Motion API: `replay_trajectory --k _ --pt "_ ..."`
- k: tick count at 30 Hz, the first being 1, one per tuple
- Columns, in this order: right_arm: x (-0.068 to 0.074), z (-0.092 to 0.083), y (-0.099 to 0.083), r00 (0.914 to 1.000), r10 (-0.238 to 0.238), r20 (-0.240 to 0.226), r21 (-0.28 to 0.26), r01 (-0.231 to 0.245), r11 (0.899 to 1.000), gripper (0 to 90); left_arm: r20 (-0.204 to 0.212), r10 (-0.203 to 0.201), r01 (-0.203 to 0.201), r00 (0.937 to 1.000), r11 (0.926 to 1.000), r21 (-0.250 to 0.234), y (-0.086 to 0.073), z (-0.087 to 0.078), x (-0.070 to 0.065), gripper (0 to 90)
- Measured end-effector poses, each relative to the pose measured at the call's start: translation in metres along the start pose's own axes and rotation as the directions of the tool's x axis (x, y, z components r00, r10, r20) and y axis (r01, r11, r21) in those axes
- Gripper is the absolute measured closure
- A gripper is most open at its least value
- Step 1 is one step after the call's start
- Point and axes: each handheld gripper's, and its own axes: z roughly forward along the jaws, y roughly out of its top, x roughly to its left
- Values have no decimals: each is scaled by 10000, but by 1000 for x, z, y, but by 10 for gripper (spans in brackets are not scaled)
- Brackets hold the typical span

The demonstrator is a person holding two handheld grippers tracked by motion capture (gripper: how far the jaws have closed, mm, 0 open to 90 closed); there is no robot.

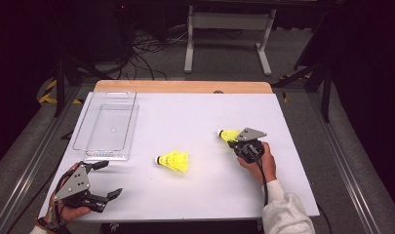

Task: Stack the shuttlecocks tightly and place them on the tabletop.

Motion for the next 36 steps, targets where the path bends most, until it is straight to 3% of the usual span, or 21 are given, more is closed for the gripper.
replay_trajectory --k 21,36 --pt "14 -32 13 9979 -611 -233 -1224 578 9908 900 13 15 -15 10000 10000 31 0 1 0 68" --pt "27 -45 20 9929 -1027 -593 -1716 912 9809 900 1 6 -6 10000 10000 10 0 1 0 68"
